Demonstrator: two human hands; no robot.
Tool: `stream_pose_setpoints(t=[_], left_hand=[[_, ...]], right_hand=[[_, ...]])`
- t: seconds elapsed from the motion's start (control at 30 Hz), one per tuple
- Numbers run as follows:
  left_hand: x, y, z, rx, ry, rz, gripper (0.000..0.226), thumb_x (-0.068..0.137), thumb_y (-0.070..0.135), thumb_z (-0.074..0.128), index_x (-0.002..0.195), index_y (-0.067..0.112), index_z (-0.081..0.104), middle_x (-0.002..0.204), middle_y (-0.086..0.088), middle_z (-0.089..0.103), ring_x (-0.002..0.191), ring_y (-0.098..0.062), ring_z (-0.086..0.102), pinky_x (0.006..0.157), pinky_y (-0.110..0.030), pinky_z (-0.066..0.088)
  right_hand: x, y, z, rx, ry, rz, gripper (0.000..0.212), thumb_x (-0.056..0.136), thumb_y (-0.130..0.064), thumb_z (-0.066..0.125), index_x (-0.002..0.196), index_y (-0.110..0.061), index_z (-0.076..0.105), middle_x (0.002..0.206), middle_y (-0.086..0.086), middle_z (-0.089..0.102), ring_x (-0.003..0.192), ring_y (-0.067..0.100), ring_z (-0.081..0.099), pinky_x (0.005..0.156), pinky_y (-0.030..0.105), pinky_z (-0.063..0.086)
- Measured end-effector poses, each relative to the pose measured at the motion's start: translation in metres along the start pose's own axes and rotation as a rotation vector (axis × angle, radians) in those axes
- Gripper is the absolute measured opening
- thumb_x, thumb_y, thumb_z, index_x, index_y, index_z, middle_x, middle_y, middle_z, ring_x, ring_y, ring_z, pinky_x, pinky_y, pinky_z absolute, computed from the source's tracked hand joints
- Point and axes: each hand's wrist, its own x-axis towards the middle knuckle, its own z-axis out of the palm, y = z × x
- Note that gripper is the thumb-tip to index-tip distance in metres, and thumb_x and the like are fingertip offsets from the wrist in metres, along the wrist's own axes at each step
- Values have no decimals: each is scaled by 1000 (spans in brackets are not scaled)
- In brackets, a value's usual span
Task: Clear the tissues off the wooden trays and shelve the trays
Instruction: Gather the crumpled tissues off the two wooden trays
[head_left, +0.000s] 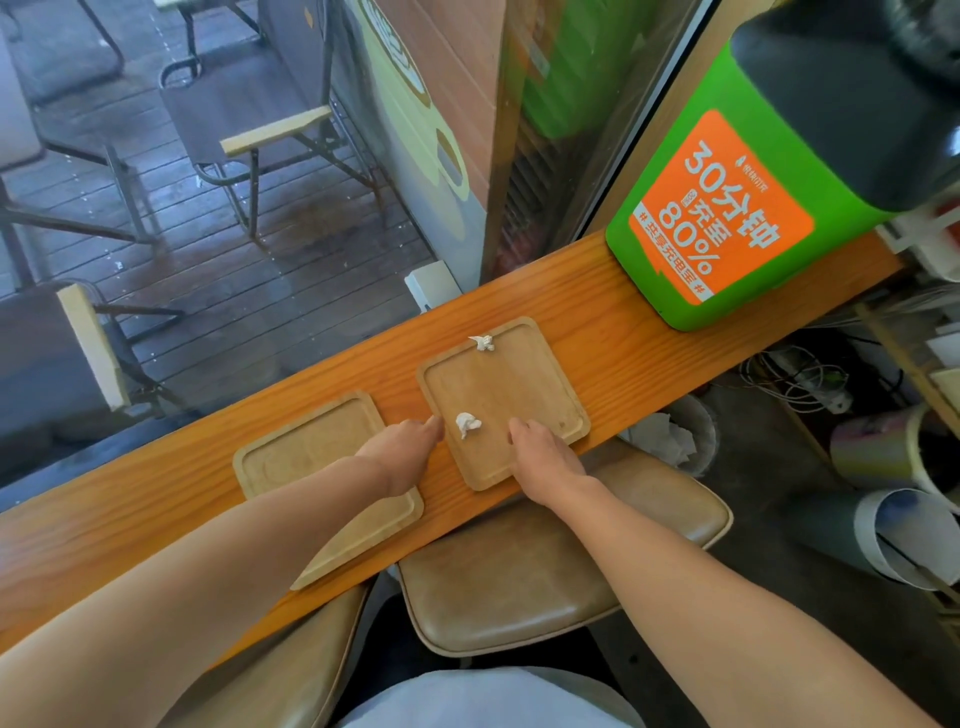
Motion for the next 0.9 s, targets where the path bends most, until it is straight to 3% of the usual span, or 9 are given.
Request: stream_pose_setpoints(t=[0.1, 0.2, 0.23, 0.3, 0.4, 0.53, 0.73, 0.9], left_hand=[[2, 8, -10, -31, 40, -2, 25, 94, 9, 43, 115, 20, 50, 90, -2, 63, 72, -20, 60, 60, -38, 55], [2, 13, -18, -5, 106, -38, 15, 99, 26, 39, 108, 19, 49, 78, -1, 62, 65, -22, 60, 53, -39, 52], [2, 15, -19, -6, 132, -54, 17, 100, 31, 39, 107, 19, 47, 78, -2, 62, 64, -23, 60, 52, -39, 52], [2, 21, -18, -13, 176, -84, 23, 100, 41, 40, 109, 20, 42, 77, -3, 64, 62, -23, 61, 50, -38, 53], [4, 29, -13, -11, 218, -88, 35, 98, 51, 42, 114, 20, 39, 75, -2, 65, 60, -24, 62, 50, -38, 54], [9, 37, -7, -28, 284, -108, 43, 97, 56, 41, 121, 20, 36, 70, 0, 63, 56, -20, 61, 49, -38, 55], [24, 39, 1, -86, 279, -134, 45, 96, 56, 44, 124, 22, 34, 70, 1, 64, 54, -19, 62, 49, -38, 56], [36, 40, 7, -84, 254, -108, 45, 95, 58, 43, 123, 24, 33, 78, -1, 68, 60, -21, 64, 52, -40, 57]], right_hand=[[3, 2, -8, 5, -8, -24, 24, 88, 1, 54, 104, -16, 49, 102, 6, 54, 84, 24, 55, 68, 35, 47], [11, 5, -14, -6, 20, -33, 13, 93, -7, 51, 99, -19, 49, 97, 4, 57, 80, 23, 56, 63, 35, 45], [13, 7, -16, -11, 42, -40, 6, 97, -14, 48, 97, -19, 48, 93, 4, 58, 75, 21, 56, 59, 35, 44], [17, 8, -21, -20, 81, -45, 11, 102, -26, 41, 93, -21, 46, 82, 2, 57, 66, 17, 54, 51, 32, 41], [25, 7, -29, -28, 123, -61, 10, 102, -32, 41, 97, -22, 43, 75, 0, 54, 59, 15, 51, 46, 32, 38], [43, 5, -44, -15, 158, -95, 20, 101, -34, 42, 115, -20, 43, 90, 6, 64, 70, 23, 57, 54, 36, 44], [76, 3, -55, 1, 204, -148, 39, 99, -38, 47, 134, -24, 38, 109, 7, 65, 83, 23, 59, 58, 33, 41], [103, 3, -59, 20, 184, -193, 39, 99, -38, 47, 135, -32, 35, 113, 7, 61, 84, 19, 54, 61, 32, 40]])
